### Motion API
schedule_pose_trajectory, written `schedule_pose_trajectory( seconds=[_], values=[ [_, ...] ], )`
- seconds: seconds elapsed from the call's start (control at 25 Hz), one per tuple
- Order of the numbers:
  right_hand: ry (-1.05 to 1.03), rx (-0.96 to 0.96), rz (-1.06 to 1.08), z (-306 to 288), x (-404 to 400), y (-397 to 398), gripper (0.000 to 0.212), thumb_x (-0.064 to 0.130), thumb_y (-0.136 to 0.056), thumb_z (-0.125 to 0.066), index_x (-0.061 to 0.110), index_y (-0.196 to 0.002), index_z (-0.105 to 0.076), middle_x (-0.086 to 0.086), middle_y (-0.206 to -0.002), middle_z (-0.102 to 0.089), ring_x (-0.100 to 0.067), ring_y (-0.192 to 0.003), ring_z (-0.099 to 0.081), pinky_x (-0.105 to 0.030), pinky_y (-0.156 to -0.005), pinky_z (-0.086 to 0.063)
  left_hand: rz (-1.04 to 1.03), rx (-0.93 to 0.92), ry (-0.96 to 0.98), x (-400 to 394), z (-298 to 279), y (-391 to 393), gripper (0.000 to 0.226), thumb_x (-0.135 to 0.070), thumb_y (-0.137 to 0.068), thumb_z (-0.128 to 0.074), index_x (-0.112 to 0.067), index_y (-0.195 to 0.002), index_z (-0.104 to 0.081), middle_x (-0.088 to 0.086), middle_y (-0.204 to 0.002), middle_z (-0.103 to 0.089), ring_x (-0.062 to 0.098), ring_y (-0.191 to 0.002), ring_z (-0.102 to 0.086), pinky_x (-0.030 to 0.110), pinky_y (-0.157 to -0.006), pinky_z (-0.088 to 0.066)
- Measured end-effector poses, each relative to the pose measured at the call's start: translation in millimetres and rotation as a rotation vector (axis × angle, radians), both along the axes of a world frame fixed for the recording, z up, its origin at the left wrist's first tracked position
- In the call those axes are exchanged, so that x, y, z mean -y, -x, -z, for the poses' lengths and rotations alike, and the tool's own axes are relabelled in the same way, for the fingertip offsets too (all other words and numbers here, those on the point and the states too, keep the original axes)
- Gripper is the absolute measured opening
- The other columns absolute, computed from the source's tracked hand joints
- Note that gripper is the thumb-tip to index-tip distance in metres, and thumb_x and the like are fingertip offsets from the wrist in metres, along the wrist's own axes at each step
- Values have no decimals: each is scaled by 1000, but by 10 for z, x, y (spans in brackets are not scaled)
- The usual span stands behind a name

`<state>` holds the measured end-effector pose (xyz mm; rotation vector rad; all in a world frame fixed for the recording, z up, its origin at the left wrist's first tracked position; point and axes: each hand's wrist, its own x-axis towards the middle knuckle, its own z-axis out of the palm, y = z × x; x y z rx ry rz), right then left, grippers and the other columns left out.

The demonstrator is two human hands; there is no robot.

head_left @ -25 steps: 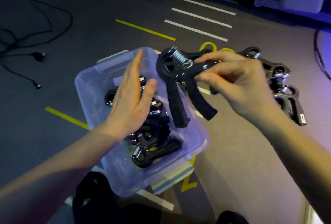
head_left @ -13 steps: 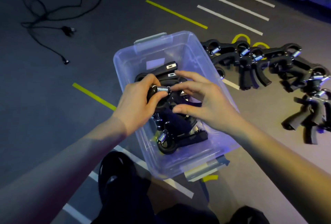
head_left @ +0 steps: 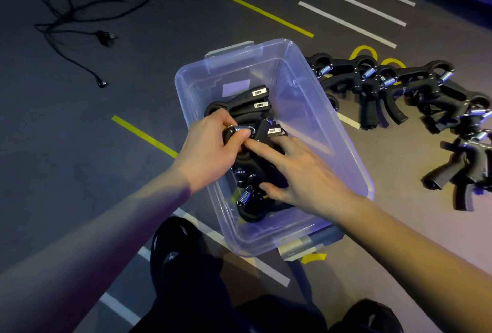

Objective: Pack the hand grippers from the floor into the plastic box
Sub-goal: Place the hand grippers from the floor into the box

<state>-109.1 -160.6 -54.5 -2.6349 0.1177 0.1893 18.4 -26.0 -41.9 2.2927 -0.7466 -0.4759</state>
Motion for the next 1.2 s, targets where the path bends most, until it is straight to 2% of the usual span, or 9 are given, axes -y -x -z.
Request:
schedule_pose_trajectory(
  seconds=[0.08,0.2,0.32,0.48,0.72,0.8,0.88,1.0,1.2],
  values=[
    [1,-108,-93,-11,79,-19,80,33,-80,-68,41,-145,-22,-2,-128,-41,-21,-118,-39,-19,-89,-32,98,187,-51,-44,56,17,20,-35,-88,-55,-15,-87,-55,1,-76,-64,19,-72,-56,31,-68,-40],
    [135,-323,-301,39,124,-43,79,28,-80,-67,44,-143,-22,-3,-132,-37,-23,-120,-38,-27,-90,-36,177,435,-128,-116,207,28,33,-35,-83,-51,-10,-103,-56,7,-101,-62,29,-100,-53,37,-95,-30],
    [276,-423,-470,147,41,-134,75,22,-83,-65,42,-142,-24,-7,-136,-35,-28,-123,-37,-37,-98,-40,186,462,-207,-127,275,13,47,-38,-82,-47,-7,-117,-55,12,-125,-55,31,-120,-44,44,-107,-18],
    [353,-462,-579,236,10,-227,59,15,-96,-45,40,-144,-23,-8,-138,-34,-29,-124,-38,-37,-96,-38,183,474,-232,-110,269,19,48,-38,-83,-46,-6,-119,-55,11,-126,-56,30,-122,-43,43,-108,-14],
    [7,-549,-428,194,111,-179,56,22,-91,-55,36,-141,-35,-6,-134,-46,-27,-126,-42,-31,-103,-31,175,492,-241,-113,281,19,46,-37,-83,-46,-8,-118,-56,10,-124,-57,28,-121,-44,44,-108,-14],
    [-112,-562,-358,206,131,-137,56,36,-93,-53,37,-144,-29,-5,-142,-41,-24,-134,-33,-34,-112,-21,180,494,-249,-105,280,24,46,-38,-84,-46,-8,-117,-56,10,-123,-58,28,-121,-44,45,-109,-13],
    [-207,-581,-293,214,121,-114,67,51,-92,-46,37,-149,-13,1,-156,-18,-17,-144,-13,-37,-118,-10,182,502,-258,-110,284,27,46,-38,-84,-45,-8,-117,-57,10,-123,-58,29,-121,-44,45,-109,-13],
    [-240,-640,-265,210,47,-117,83,62,-90,-35,29,-148,14,8,-158,13,-10,-145,8,-36,-119,-1,185,510,-270,-116,295,18,48,-41,-84,-41,-9,-117,-57,10,-124,-57,29,-121,-44,45,-109,-14],
    [-165,-771,-344,235,-143,-118,86,69,-88,-29,28,-146,21,10,-157,14,-10,-144,15,-46,-116,13,191,511,-284,-103,292,24,47,-39,-84,-44,-8,-116,-57,10,-123,-58,30,-121,-45,45,-108,-13]
  ],
)
